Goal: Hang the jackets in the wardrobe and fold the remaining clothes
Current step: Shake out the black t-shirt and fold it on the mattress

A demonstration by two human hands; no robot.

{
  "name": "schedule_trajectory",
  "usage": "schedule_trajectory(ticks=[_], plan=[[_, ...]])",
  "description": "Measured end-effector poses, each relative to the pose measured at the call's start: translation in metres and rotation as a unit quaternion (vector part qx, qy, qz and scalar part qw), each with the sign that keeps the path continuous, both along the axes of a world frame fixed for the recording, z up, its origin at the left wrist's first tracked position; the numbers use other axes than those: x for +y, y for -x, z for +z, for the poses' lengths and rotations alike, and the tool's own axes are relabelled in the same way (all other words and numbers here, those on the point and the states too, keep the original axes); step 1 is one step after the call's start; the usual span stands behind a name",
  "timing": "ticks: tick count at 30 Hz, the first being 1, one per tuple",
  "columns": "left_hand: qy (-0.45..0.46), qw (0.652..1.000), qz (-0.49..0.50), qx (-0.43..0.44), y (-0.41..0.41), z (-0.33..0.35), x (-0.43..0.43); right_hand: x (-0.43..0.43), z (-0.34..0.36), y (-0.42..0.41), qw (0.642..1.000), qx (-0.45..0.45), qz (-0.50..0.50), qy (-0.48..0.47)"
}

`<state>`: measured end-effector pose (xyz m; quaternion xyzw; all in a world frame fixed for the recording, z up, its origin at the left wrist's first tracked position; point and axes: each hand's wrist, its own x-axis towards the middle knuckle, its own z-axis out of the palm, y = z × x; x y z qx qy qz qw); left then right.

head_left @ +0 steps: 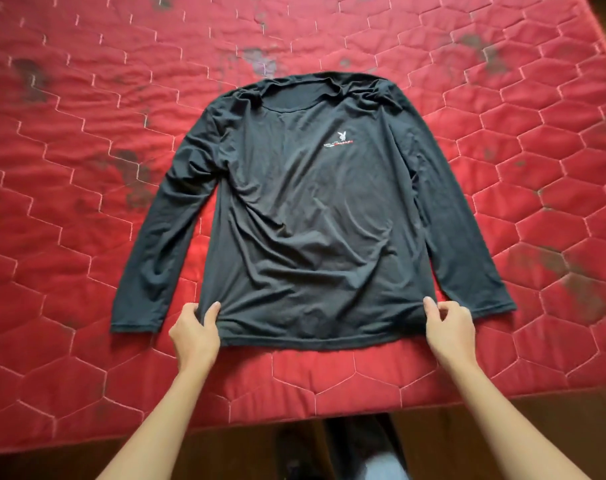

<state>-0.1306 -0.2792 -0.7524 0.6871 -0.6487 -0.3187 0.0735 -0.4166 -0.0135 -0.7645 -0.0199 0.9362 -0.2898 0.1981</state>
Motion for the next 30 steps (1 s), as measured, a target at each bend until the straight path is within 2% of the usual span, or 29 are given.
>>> schedule_trajectory(ticks=[3,6,12,14,17,21,26,30], plan=[[0.015,1.0,0.001,0.021,-0.02,0.026,0.008,0.01,0.031,-0.006,0.997,-0.024,-0.046,0.061],[-0.007,1.0,0.019,0.011,-0.044,0.04,0.022,0.029,0.047,-0.02,0.996,-0.002,-0.043,0.077],[-0.128,0.984,-0.001,-0.125,-0.071,0.007,0.045,0.059,0.014,-0.041,0.997,-0.067,0.022,-0.039],[-0.125,0.978,0.004,-0.168,-0.067,0.006,0.051,0.063,0.004,-0.043,0.994,-0.079,0.042,-0.066],[-0.074,0.977,0.003,-0.199,-0.056,0.013,0.059,0.068,0.005,-0.041,0.993,-0.08,0.048,-0.072],[-0.005,0.985,-0.047,-0.167,-0.03,0.031,0.062,0.071,0.019,-0.02,0.996,-0.038,0.047,-0.072],[0.009,0.987,-0.145,-0.063,0.039,0.038,0.06,0.057,0.025,0.042,0.997,-0.005,-0.031,-0.071],[0.024,0.953,-0.298,-0.051,0.109,0.018,0.084,0.045,0.011,0.102,0.99,-0.011,-0.131,-0.041]])
